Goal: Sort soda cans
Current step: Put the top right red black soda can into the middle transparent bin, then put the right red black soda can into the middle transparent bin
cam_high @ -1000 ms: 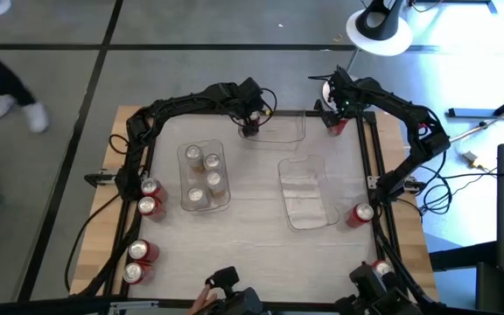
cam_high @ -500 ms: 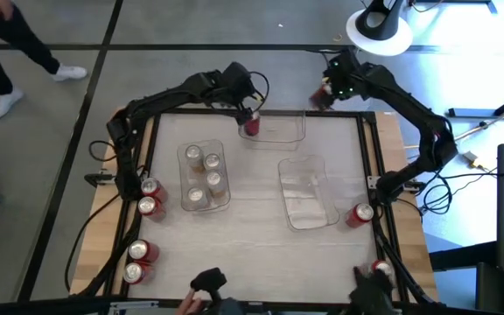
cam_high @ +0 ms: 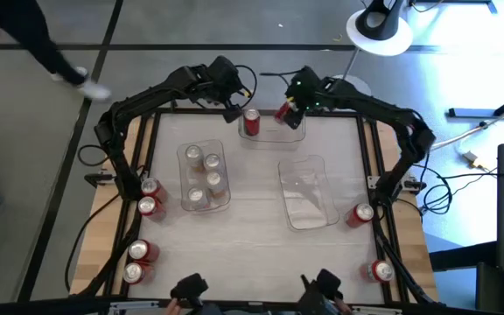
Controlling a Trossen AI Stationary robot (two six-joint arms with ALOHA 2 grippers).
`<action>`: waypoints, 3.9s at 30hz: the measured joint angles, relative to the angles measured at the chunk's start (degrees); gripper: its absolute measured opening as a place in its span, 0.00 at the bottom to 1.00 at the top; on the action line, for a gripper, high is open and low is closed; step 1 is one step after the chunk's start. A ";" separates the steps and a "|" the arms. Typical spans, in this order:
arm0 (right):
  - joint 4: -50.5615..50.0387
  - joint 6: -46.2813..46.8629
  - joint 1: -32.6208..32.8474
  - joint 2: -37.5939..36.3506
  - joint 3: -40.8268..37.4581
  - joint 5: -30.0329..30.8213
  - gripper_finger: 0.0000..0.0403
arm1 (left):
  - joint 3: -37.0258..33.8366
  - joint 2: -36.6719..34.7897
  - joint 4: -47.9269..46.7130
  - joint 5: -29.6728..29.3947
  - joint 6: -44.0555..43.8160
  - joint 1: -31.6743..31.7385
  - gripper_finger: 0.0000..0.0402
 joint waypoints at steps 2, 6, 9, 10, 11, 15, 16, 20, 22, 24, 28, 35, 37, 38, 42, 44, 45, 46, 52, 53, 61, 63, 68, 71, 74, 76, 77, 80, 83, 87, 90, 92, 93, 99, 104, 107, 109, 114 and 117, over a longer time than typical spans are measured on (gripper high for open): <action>-0.55 -1.01 -0.29 1.75 -0.02 0.68 0.70 | -0.30 0.00 -0.77 0.01 -0.80 -0.02 0.97; -1.09 -2.53 -0.70 4.38 -0.02 0.72 0.70 | -0.35 0.00 -1.85 0.03 -1.24 -0.04 0.97; -1.83 -2.77 -0.82 6.23 -0.02 1.22 0.70 | -0.35 0.00 -1.77 0.03 -1.44 -0.02 0.97; -2.23 -2.82 -1.05 6.73 -0.02 1.32 0.70 | -0.35 0.00 -1.75 0.01 -1.40 -0.02 0.97; -2.69 -2.91 -1.23 7.18 -0.02 1.42 0.70 | -0.35 0.00 -1.71 0.01 -1.13 -0.03 0.97; -3.50 -3.01 -1.16 8.82 -0.02 1.38 0.71 | -0.35 0.00 -2.01 0.03 -0.74 -0.13 0.97; -3.43 -3.01 -1.16 8.94 0.00 1.38 0.73 | -0.35 0.00 -1.99 0.03 -0.85 -0.13 0.97; -3.01 -3.03 -1.16 9.53 0.13 1.62 0.85 | -0.35 0.00 -1.98 0.03 -1.11 -0.17 0.97; -3.66 -3.05 -1.16 9.54 0.13 1.64 0.91 | -0.35 0.00 -1.96 0.03 -1.07 -0.38 0.97; -4.57 -3.03 -1.16 9.21 0.41 1.66 0.95 | -0.35 0.00 -1.95 0.03 -1.05 -0.44 0.97; -8.04 -2.82 -1.14 6.40 3.42 2.55 0.98 | -0.35 0.00 -2.45 0.03 0.41 -0.46 0.97; -21.44 1.34 -0.05 -1.12 9.03 2.23 0.97 | -0.37 0.00 -3.85 0.61 -1.26 -0.52 0.97; -25.65 4.22 1.44 -3.96 9.03 2.34 0.97 | -0.39 0.00 -4.22 2.10 -1.46 -0.51 0.97; -27.26 6.18 2.43 -5.37 9.03 2.27 0.97 | -0.39 0.00 -4.06 3.07 -1.46 -0.52 0.97; -35.27 14.53 8.16 -11.00 9.01 2.97 0.97 | -0.39 0.00 -3.04 7.90 -1.93 -1.18 0.97; -39.14 19.35 11.92 -13.27 9.01 3.78 0.97 | -0.39 0.00 -2.75 9.17 -2.86 -1.91 0.97; -41.03 21.74 14.04 -14.29 9.01 4.06 0.97 | -0.39 0.00 -2.74 9.42 -3.41 -2.38 0.97; -43.02 24.08 16.05 -15.23 9.01 4.13 0.97 | -0.39 0.00 -2.74 9.47 -3.84 -2.95 0.97; -45.76 39.30 29.54 -21.36 5.89 3.50 0.97 | -0.39 0.00 -2.63 9.50 -4.10 -7.27 0.97; -45.44 42.34 31.77 -22.40 4.68 3.64 0.97 | -0.39 0.00 -2.63 9.50 -3.63 -7.94 0.97; -45.50 68.09 47.22 -31.91 -10.41 1.15 0.97 | -0.39 0.00 -2.89 9.52 -2.67 -13.28 0.97; -45.70 74.11 50.99 -33.93 -13.81 -0.58 0.97 | -0.39 0.00 -3.00 9.52 -2.73 -14.45 0.97; -45.55 84.92 58.20 -36.36 -19.87 -2.45 0.97 | -0.39 0.00 -2.70 9.52 -3.55 -17.06 0.97; -45.52 87.52 60.90 -36.38 -22.77 -2.53 0.97 | -0.39 0.00 -2.76 9.52 -4.52 -18.38 0.97; -45.36 88.77 62.63 -36.32 -25.75 -2.70 0.97 | -0.39 0.00 -2.94 9.50 -5.74 -19.55 0.97; -44.50 89.32 63.20 -36.30 -27.84 -3.45 0.97 | -0.39 0.00 -2.94 9.50 -6.34 -20.21 0.97; -43.57 89.39 63.39 -36.30 -28.90 -3.95 0.97 | -0.39 0.00 -2.94 9.50 -6.55 -20.48 0.97; -39.01 89.12 64.29 -36.32 -32.09 -5.04 0.97 | -0.39 0.00 -2.94 9.49 -7.18 -21.22 0.97; -35.52 89.01 65.49 -36.32 -35.22 -5.72 0.97 | -0.39 0.00 -3.76 9.49 -8.02 -22.09 0.97; -32.08 89.78 66.82 -36.30 -38.89 -7.20 0.97 | -0.39 0.00 -4.52 9.47 -7.51 -23.30 0.97; -29.54 89.87 67.23 -36.30 -40.35 -8.75 0.97 | -0.39 0.00 -4.60 9.47 -7.48 -23.78 0.97; -29.00 89.65 67.16 -36.30 -40.72 -9.82 0.97 | -0.39 0.00 -4.69 9.47 -7.70 -23.92 0.97; -28.96 89.55 67.16 -36.30 -40.79 -10.01 0.96 | -0.39 0.00 -4.69 9.44 -7.84 -24.05 0.97; -29.63 89.18 67.16 -36.30 -40.87 -10.01 0.79 | -0.39 0.00 -4.66 9.23 -7.23 -24.04 0.97; -31.18 88.50 67.16 -36.16 -39.79 -9.17 0.70 | -0.39 0.00 -4.69 9.11 -6.18 -24.04 0.97; -34.53 88.45 67.15 -36.26 -36.79 -7.53 0.70 | -0.39 0.00 -4.86 9.08 -5.94 -24.04 0.97; -37.60 88.37 67.14 -36.23 -33.87 -6.32 0.70 | -0.39 -0.21 -5.38 9.05 -5.69 -24.03 0.97; -45.66 88.36 67.10 -36.27 -25.90 -0.14 0.70 | -0.39 -1.40 -5.92 9.04 -5.46 -23.92 0.97; -45.41 88.31 67.08 -36.45 -22.35 4.71 0.70 | -0.39 -2.21 -5.93 9.02 -5.22 -23.65 0.97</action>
